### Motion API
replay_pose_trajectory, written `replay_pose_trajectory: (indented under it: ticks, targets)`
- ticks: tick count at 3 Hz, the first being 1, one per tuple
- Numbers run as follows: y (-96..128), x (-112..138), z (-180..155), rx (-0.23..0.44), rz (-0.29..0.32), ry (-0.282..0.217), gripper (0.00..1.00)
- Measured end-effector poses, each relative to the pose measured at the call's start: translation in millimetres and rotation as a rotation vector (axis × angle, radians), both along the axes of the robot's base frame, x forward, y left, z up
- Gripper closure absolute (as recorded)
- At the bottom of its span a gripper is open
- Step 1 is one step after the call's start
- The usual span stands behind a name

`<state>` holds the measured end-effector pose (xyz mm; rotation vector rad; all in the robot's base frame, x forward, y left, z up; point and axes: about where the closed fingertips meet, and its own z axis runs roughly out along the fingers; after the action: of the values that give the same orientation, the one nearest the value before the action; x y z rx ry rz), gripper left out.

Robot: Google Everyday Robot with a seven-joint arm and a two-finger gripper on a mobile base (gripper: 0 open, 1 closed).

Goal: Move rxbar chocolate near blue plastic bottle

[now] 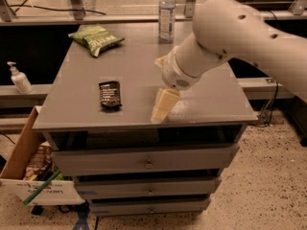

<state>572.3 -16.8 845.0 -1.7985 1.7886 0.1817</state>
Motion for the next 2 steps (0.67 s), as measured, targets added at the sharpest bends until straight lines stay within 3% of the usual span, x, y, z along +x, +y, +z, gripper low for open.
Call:
replay_pose_trajectory:
  ticks: [1, 2]
  targets:
    - [31, 31, -27, 0.036, -0.011, 0.036, 0.00]
    - [43, 44, -33, 0.062, -0.028, 0.064, 0.00]
